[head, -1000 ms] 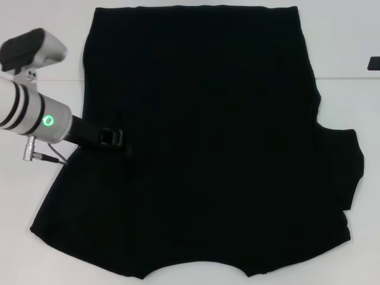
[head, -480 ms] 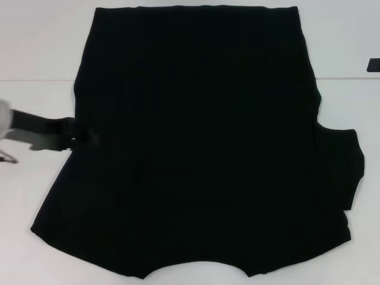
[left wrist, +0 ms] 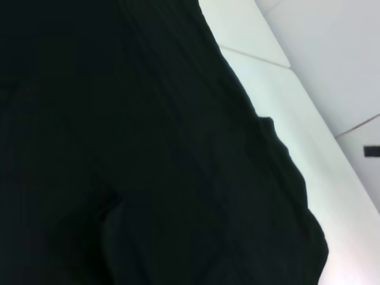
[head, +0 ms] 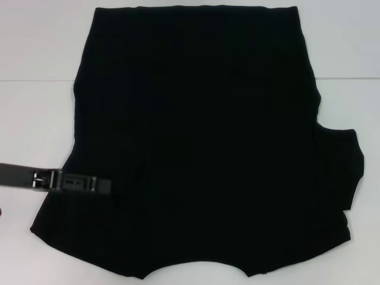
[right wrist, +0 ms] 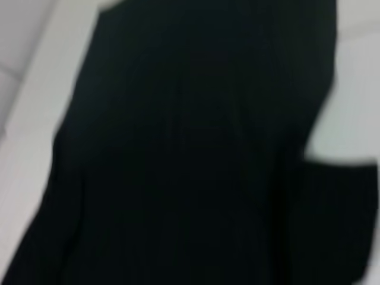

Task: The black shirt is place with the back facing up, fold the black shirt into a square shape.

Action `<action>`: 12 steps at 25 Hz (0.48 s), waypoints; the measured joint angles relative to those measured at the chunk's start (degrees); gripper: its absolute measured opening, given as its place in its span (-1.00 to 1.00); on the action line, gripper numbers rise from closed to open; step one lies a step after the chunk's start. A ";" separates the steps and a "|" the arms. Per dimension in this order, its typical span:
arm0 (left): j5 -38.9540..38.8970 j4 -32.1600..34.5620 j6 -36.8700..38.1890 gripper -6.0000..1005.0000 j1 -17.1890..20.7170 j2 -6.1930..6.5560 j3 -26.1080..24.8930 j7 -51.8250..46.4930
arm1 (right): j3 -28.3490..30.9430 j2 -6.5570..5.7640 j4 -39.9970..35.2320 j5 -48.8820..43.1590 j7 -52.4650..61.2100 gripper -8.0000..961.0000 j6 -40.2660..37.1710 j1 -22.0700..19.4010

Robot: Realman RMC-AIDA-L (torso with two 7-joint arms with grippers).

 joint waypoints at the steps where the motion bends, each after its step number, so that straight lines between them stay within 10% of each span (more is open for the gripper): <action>1: 0.07 0.00 -0.32 0.23 0.14 -0.19 0.14 0.17 | 0.05 0.00 -0.55 -1.51 0.26 0.69 -1.24 -0.14; 12: -0.06 -2.40 -3.53 0.23 -1.66 -0.36 0.12 0.36 | -0.33 3.42 -0.34 -11.17 1.45 0.64 0.90 0.08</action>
